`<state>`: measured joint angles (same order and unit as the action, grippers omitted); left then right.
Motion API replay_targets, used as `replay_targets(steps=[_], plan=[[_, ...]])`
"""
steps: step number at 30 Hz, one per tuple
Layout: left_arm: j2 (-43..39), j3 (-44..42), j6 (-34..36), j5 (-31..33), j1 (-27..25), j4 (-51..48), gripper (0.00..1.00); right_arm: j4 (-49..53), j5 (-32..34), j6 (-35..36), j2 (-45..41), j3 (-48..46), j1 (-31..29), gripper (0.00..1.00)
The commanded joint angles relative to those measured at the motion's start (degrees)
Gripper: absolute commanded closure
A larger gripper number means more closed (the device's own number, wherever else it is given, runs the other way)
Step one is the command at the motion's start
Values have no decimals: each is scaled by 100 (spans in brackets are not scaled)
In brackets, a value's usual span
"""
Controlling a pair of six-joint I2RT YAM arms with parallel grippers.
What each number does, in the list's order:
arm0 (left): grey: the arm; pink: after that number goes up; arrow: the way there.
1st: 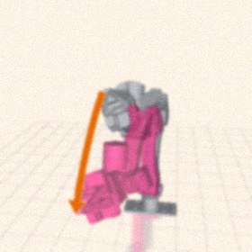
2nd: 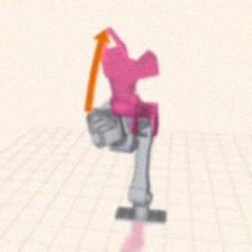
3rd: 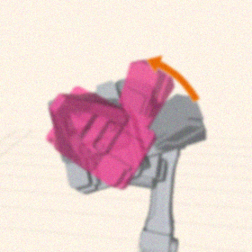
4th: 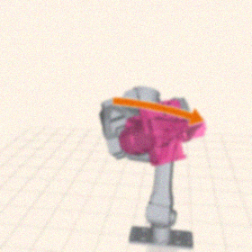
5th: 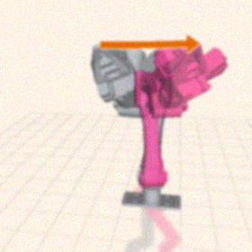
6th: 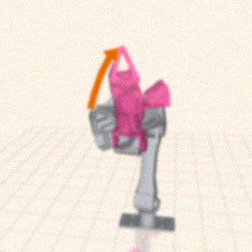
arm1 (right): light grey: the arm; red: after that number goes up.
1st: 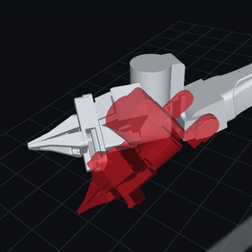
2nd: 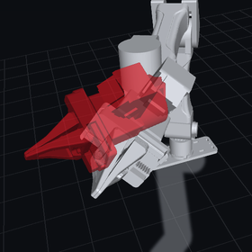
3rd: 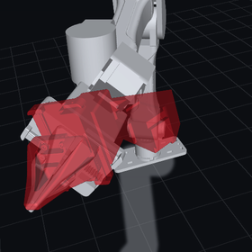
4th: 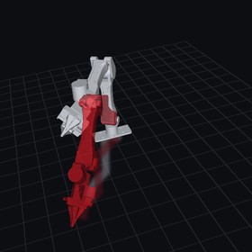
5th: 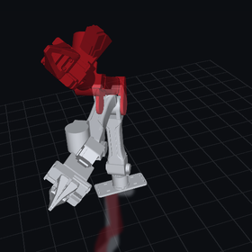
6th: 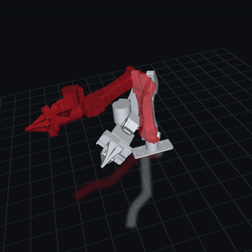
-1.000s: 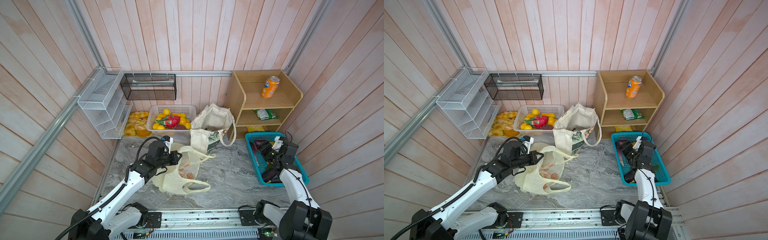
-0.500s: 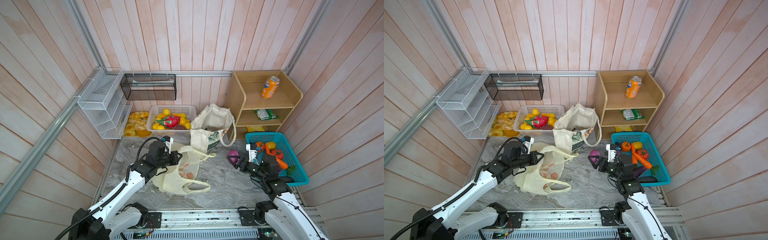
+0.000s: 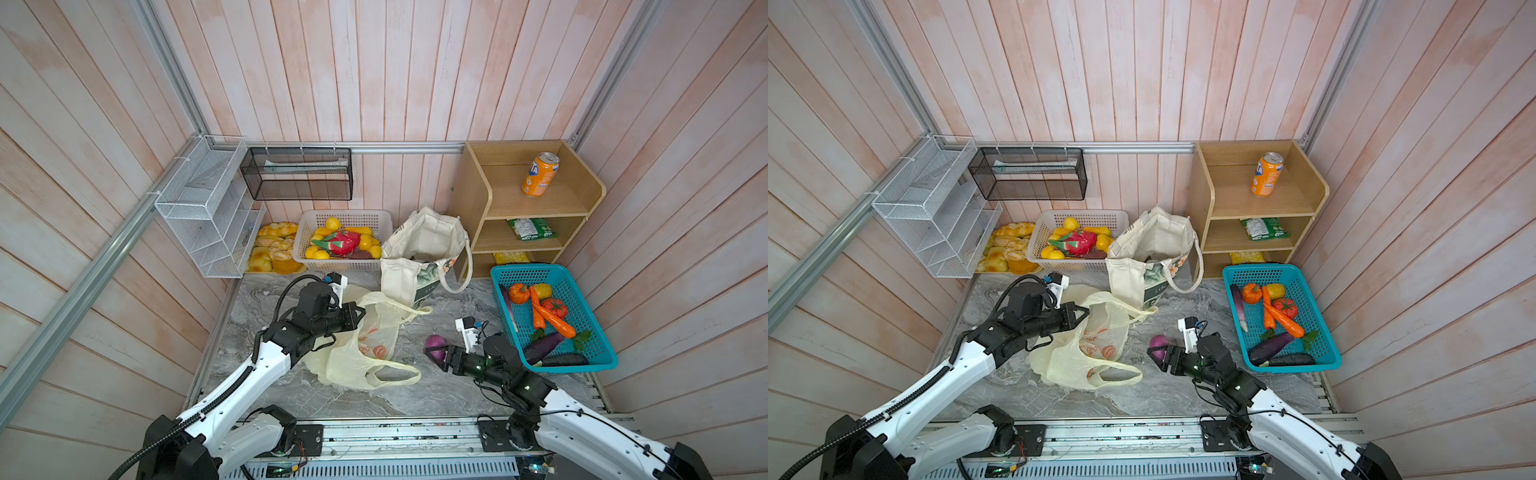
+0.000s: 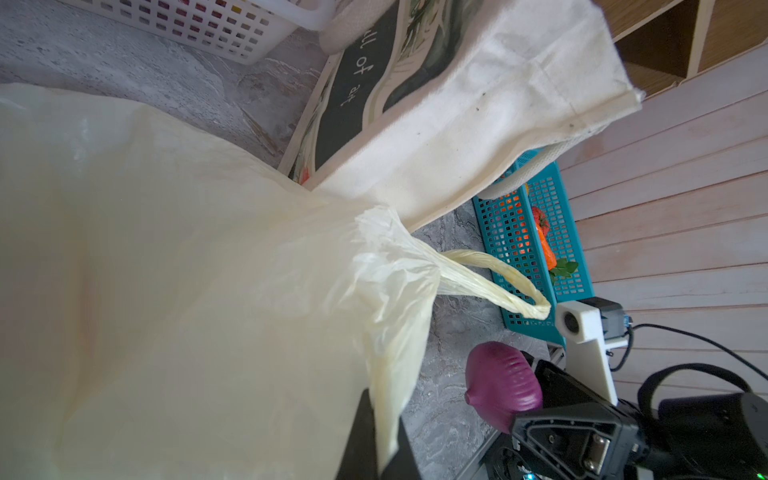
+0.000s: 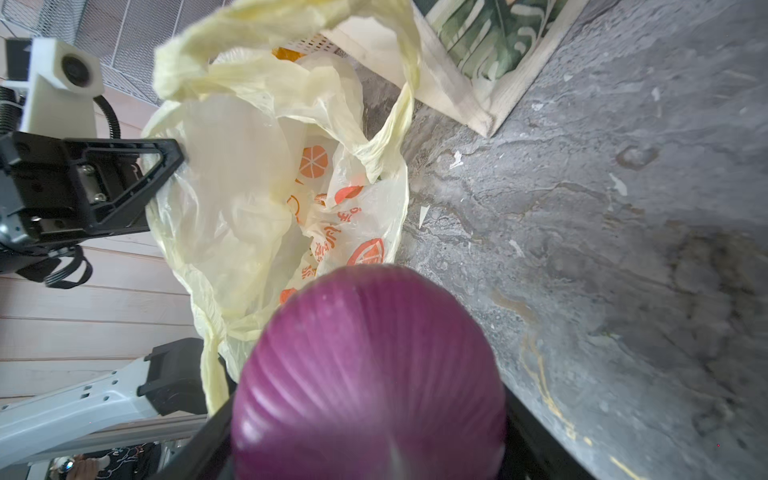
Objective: Place the mixed food into the grocery bags and tie them
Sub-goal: 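Carry the purple onion toward the yellow bag held by the left gripper, then lower the purple onion into the yellow bag's opening with the right gripper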
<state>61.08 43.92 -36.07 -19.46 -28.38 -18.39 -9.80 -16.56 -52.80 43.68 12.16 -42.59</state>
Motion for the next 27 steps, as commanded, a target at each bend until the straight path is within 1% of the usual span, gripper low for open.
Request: replay_targets(steps=[1, 6, 12, 17, 21, 24, 27], plan=[[60, 10, -74, -22, -111, 112, 100, -873, 401, 53, 668, 467, -330, 68], [169, 77, -132, 48, -327, 152, 100, -1207, 548, 400, 2057, 1310, -838, 69], [262, 230, -339, 28, -651, 308, 100, -1613, 616, 439, 3399, 2091, -1242, 69], [195, 391, -655, -5, -859, 482, 100, -1802, 660, 279, 4068, 2405, -1357, 69], [72, 438, -828, -18, -932, 581, 100, -1930, 792, 180, 4281, 2404, -1357, 68], [67, 295, -866, -75, -946, 695, 100, -1953, 810, 209, 4541, 2516, -1357, 64], [135, 36, -955, -151, -950, 883, 100, -1891, 684, 277, 4921, 2697, -1349, 61]])
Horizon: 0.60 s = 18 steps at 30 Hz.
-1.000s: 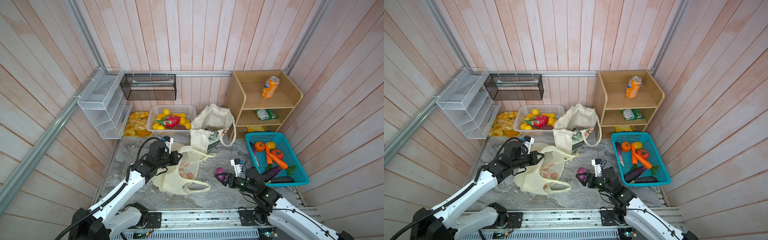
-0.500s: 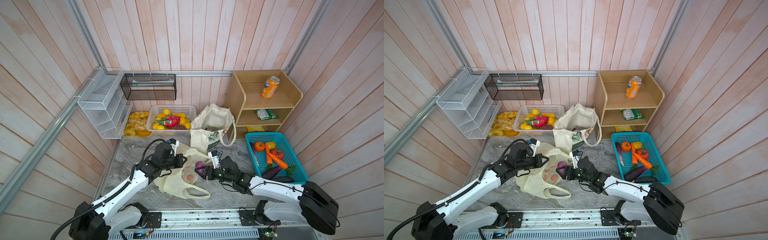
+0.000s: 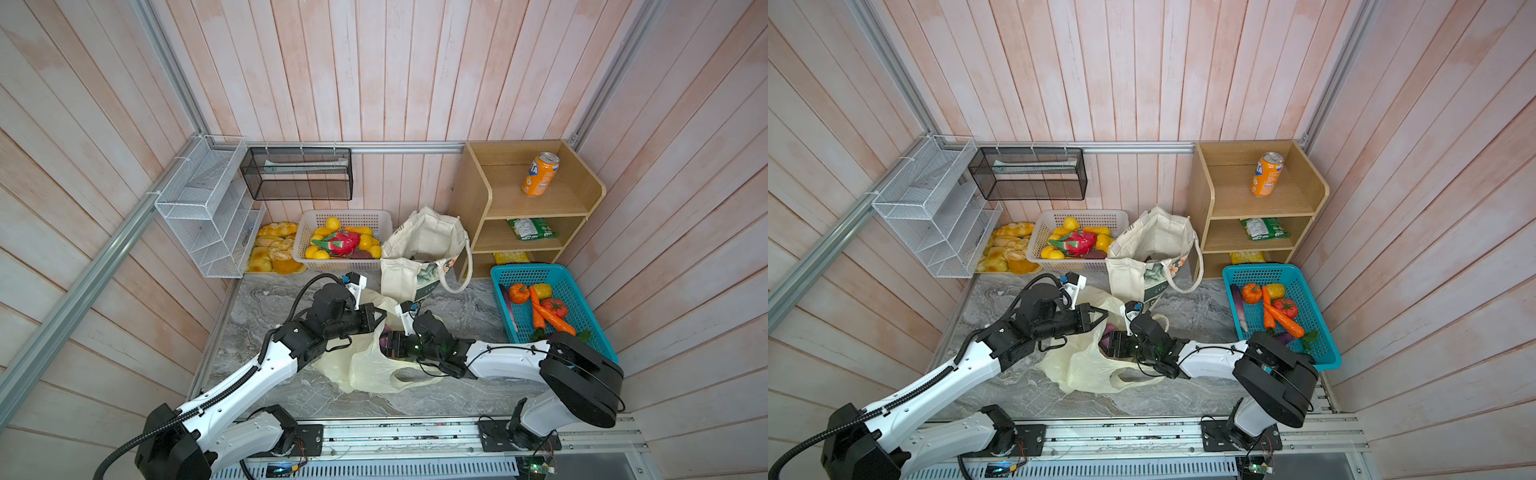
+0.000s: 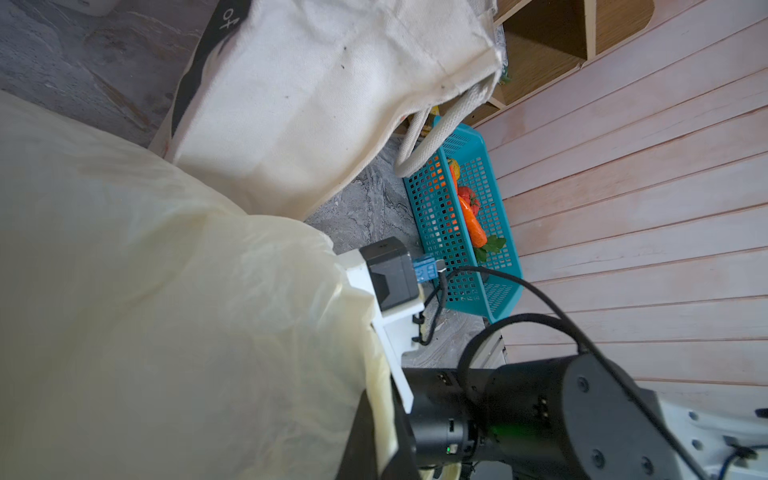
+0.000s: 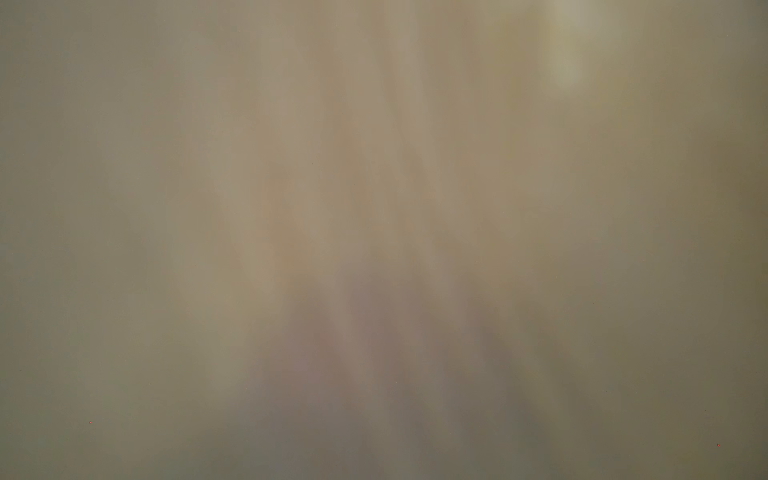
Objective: Place the mixed food into the grocery bags and tie them
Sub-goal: 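Lower the purple onion into the yellow bag's opening with the right gripper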
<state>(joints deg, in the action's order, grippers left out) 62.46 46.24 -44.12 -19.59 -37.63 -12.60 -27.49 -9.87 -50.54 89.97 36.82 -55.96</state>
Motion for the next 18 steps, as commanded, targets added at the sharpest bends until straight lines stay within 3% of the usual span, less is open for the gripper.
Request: replay_targets(steps=[1, 4, 8, 10, 15, 18], plan=[[15, -271, -186, -183, -30, 391, 100, -138, -38, 43, 391, 262, -11, 60], [53, -416, -238, -203, -59, 502, 100, -326, -183, -39, 654, 274, -11, 54], [48, -491, -196, -188, -76, 511, 100, -473, -320, -70, 811, 291, -12, 31], [17, -497, -154, -157, -76, 479, 100, -490, -321, -61, 805, 283, -11, 29], [-47, -529, -27, -54, -77, 365, 100, -536, -324, -56, 628, 198, -11, 62], [-71, -653, -9, 19, -76, 389, 100, -538, -169, -82, 309, 14, -2, 64]])
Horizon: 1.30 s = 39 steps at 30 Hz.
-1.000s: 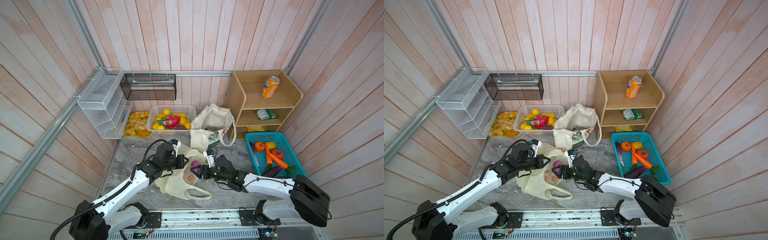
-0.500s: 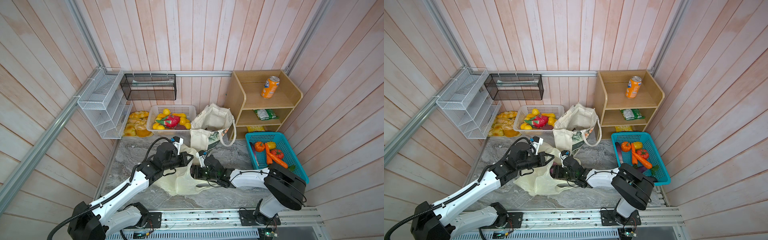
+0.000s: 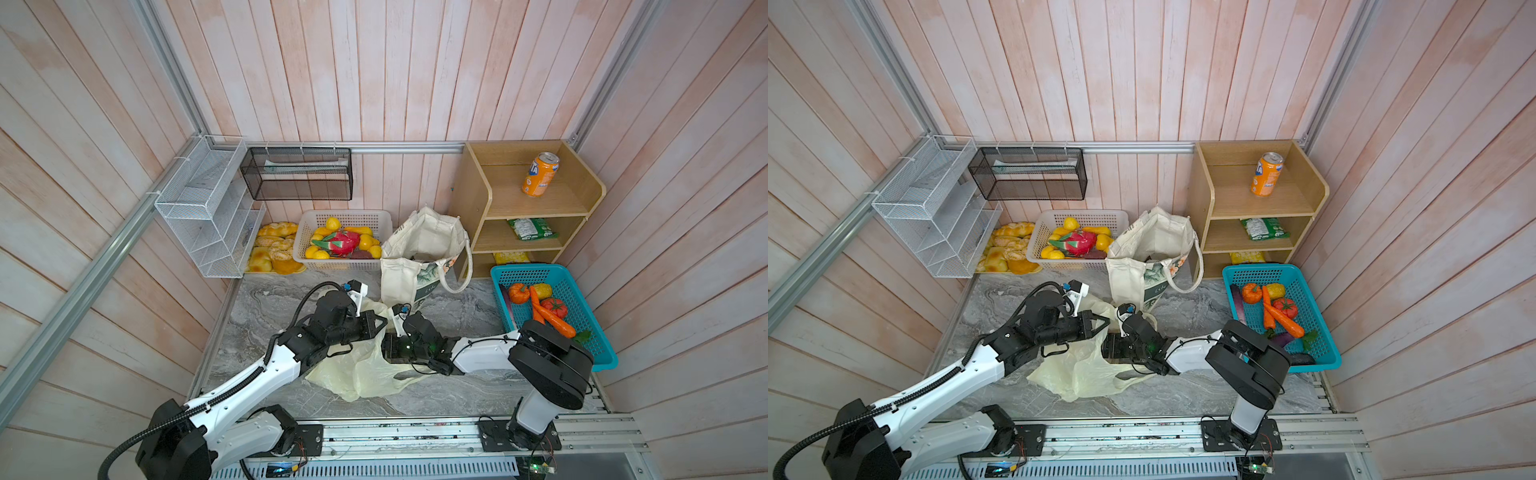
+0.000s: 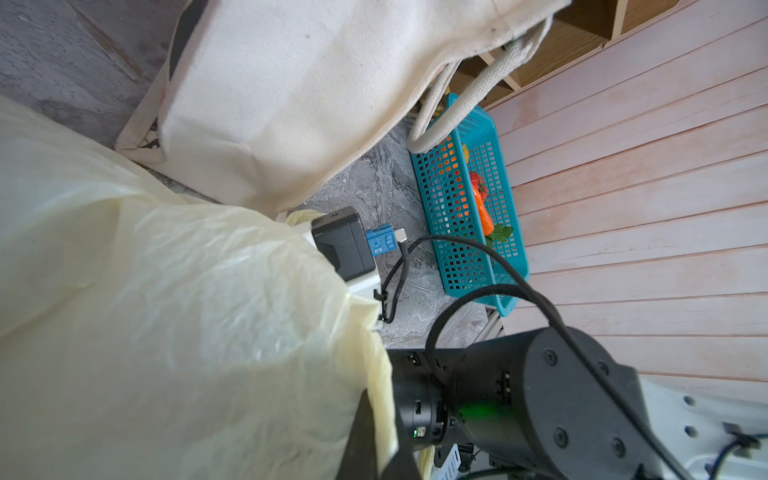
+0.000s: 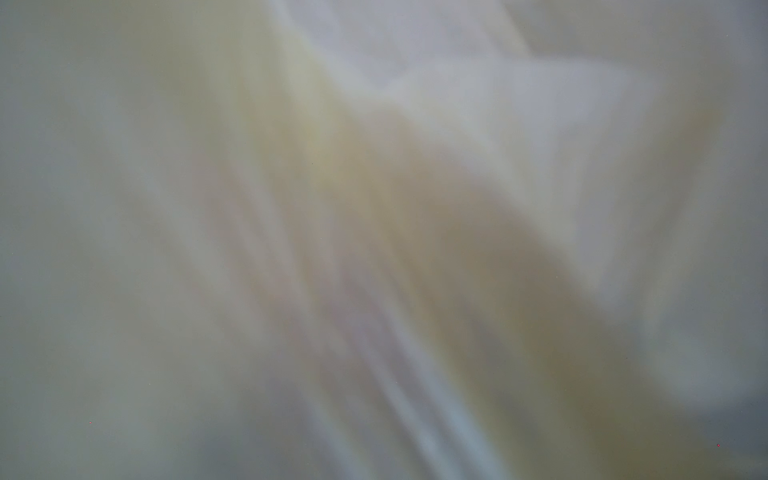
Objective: Place the mixed food into the grocery bags and tie them
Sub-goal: 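Lower the purple onion into the yellow bag's opening with the right gripper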
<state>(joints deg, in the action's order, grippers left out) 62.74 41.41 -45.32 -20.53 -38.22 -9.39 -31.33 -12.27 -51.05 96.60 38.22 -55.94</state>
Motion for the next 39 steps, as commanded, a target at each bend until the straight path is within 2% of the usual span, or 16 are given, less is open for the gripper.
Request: replay_targets(steps=[1, 8, 15, 20, 23, 28, 37, 39], plan=[[-93, -213, 103, 98, -19, 111, 100, -157, 135, -49, -474, -200, 11, 64], [210, -267, -63, -212, -43, 682, 100, -236, 332, -82, -1590, -838, 66, 66], [803, 391, 23, -311, -279, 808, 100, -109, 731, 19, -2882, -1699, -95, 71], [1112, 779, 58, -361, -403, 797, 100, 633, 1247, 466, -3634, -1986, -352, 73], [1241, 955, 67, -421, -473, 809, 100, 850, 1273, 598, -3813, -2159, -365, 74], [1471, 1206, 102, -452, -588, 796, 100, 837, 1058, 921, -3621, -2160, -373, 79], [1785, 1558, 225, -501, -755, 658, 100, 645, 764, 1195, -2402, -1735, -382, 81], [1785, 1594, 269, -551, -766, 606, 100, 770, 865, 1253, -2257, -1552, -361, 81]])
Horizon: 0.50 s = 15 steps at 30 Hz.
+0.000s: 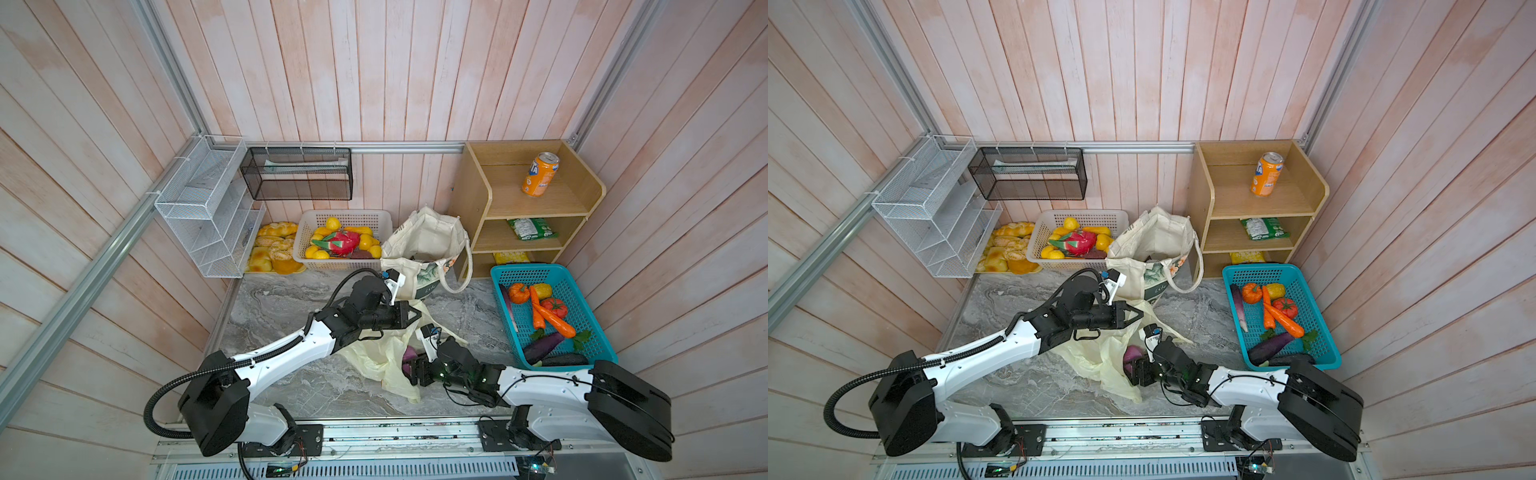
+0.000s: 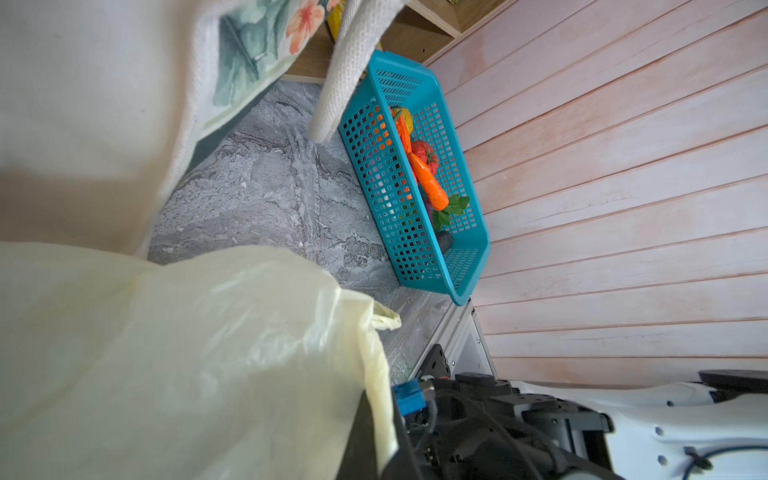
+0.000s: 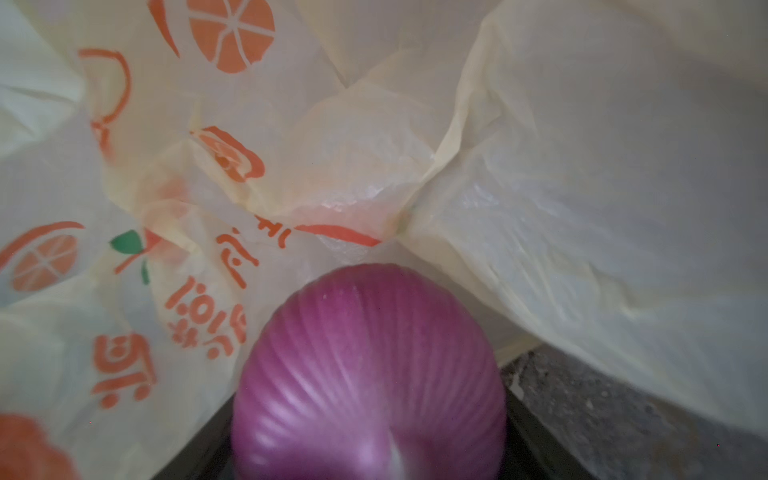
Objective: Place the mixed food into the grocery bags and tie them
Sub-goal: 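Lower the purple onion into the yellow bag's opening with the right gripper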
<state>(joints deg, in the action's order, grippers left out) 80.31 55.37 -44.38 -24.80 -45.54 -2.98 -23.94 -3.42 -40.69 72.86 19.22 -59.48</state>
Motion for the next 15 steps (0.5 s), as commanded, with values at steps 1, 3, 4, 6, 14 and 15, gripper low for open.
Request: replay_targets(steps=[1, 3, 4, 6, 14, 15], plan=[[20, 197, 184, -138, -37, -57, 100, 90, 47, 228, 125, 414, 6, 81], [-30, 158, 210, -191, -32, -87, 100, 131, 79, 282, 60, 503, 123, 81], [-54, 139, 224, -221, -34, -93, 100, 163, 33, 317, -4, 529, 206, 81], [-119, 75, 252, -276, -34, -109, 100, 253, -89, 382, -206, 531, 462, 81], [-110, -235, 154, -561, -83, 306, 100, 217, -597, 327, -872, 417, 1123, 81], [-83, -237, 126, -577, -111, 381, 100, 211, -642, 289, -894, 423, 1123, 81]])
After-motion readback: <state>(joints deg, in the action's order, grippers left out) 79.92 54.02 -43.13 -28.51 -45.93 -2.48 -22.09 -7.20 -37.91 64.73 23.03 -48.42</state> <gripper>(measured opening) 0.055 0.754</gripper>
